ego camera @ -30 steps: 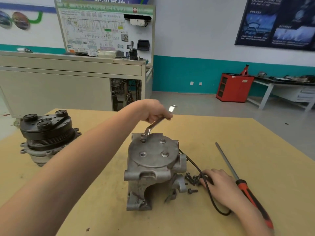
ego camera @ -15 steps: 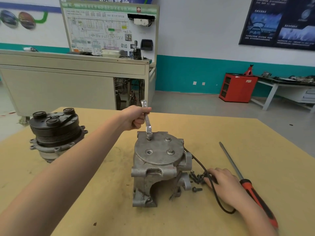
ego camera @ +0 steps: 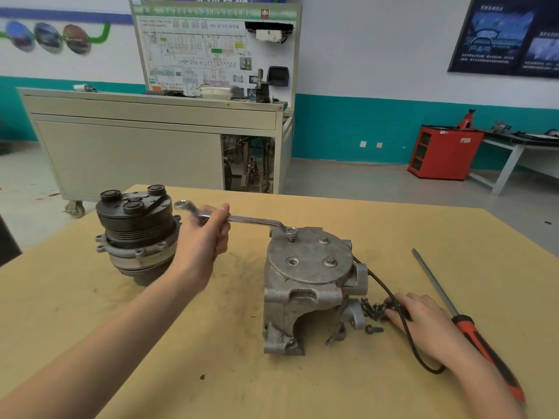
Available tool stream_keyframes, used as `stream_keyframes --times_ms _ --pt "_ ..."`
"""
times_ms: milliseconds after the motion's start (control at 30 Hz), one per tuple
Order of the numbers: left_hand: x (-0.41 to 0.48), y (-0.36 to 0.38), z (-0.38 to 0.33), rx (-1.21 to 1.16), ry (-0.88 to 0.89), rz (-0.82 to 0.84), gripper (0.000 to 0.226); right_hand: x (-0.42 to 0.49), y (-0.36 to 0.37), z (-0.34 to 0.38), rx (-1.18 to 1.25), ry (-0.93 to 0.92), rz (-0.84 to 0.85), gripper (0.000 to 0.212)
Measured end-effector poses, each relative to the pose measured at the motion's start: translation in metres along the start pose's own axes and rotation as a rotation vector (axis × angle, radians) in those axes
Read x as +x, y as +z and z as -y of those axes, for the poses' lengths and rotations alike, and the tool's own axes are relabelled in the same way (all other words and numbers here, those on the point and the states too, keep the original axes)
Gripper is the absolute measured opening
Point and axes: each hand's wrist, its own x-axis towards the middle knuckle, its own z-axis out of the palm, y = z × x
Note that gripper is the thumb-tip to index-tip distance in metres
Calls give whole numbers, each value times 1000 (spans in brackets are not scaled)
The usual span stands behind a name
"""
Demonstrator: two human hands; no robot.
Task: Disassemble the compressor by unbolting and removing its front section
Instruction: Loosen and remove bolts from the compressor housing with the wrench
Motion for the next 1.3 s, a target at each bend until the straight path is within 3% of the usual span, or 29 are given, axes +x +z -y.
stream_keyframes --times_ms 100,167,233,300,333,467,533,633,800,933,1100,1300 --pt "-34 7 -2 134 253 -103 29 0 1 1 -4 5 -9 29" --pt "-58 16 -4 342 530 -102 29 0 1 0 -9 9 -12 29" --pt "-79 30 -8 674 841 -21 26 0 2 0 -13 10 -10 29" --pt "-87 46 -12 1052 1154 174 22 0 2 -1 -16 8 -10 29" --pt "-87 55 -17 1202 1231 282 19 1 2 -1 -15 7 -10 28" --pt "-79 107 -38 1694 1250 570 10 0 3 -1 -5 3 -16 27" --pt "-69 137 -35 1808 1204 713 2 0 2 -1 1 2 -18 29" --pt "-40 176 -32 1803 954 751 18 0 2 -1 11 3 -18 29" --pt "26 194 -23 1526 435 857 17 -1 4 -3 23 -6 -30 32" --pt "63 185 -19 1300 147 904 25 0 5 -4 20 -19 -34 32" --pt "91 161 -7 1108 -65 747 29 1 5 -5 18 -21 -27 34" --pt "105 112 13 759 -189 324 23 0 5 -4 8 -19 -24 34"
